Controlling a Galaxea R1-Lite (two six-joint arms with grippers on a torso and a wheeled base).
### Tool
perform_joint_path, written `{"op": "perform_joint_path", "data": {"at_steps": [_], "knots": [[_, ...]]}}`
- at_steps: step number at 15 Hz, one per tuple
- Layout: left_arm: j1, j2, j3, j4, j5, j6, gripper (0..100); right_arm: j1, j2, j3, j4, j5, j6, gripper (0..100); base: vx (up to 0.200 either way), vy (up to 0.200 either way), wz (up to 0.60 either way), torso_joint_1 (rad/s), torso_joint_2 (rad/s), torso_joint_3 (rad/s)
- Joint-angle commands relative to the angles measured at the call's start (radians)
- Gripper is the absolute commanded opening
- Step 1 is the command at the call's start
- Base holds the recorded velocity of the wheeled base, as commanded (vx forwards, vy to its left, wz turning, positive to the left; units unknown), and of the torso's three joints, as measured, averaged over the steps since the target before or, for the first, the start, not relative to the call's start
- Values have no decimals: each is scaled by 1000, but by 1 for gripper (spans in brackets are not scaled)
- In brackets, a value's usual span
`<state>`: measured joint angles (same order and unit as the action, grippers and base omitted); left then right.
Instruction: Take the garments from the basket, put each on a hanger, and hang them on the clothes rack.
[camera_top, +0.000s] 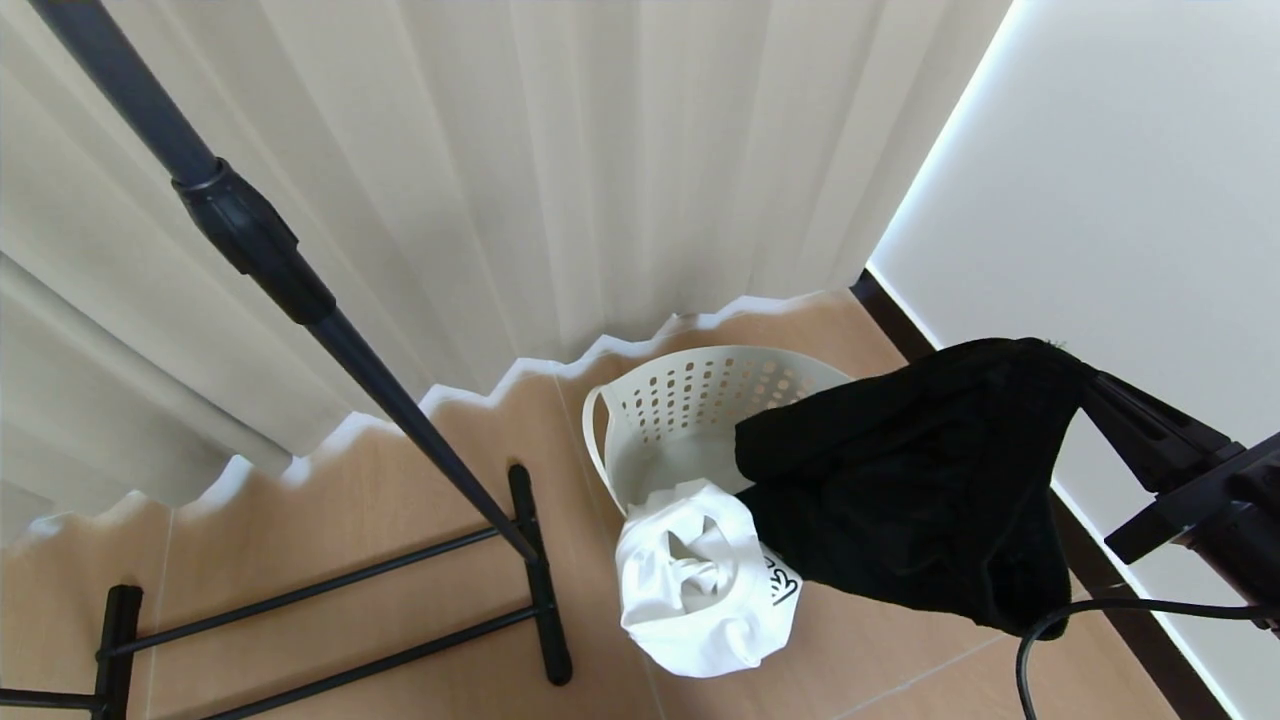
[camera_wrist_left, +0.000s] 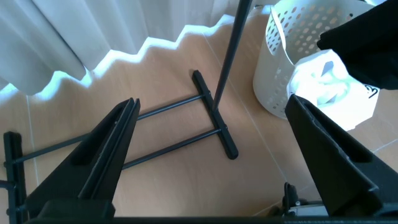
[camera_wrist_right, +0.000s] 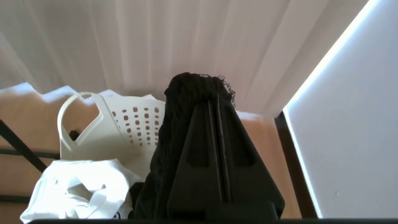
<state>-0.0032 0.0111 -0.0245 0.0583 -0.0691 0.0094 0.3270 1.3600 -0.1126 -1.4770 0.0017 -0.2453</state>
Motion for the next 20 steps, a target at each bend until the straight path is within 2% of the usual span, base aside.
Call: {"op": "perform_joint_path", "data": {"at_steps": [1, 12, 20], "knots": [[0, 0, 0, 0, 0, 0, 100, 0, -9, -1, -2, -2, -2, 0, 0, 0, 0, 2, 2, 203], [0, 0, 0, 0, 0, 0, 100, -9, -4, -22, 0, 1, -2, 0, 0, 0, 0, 2, 1, 203], [0, 0, 0, 0, 0, 0, 100, -9, -5, -21, 0, 3, -2, 0, 0, 0, 0, 58, -370, -110]]}}
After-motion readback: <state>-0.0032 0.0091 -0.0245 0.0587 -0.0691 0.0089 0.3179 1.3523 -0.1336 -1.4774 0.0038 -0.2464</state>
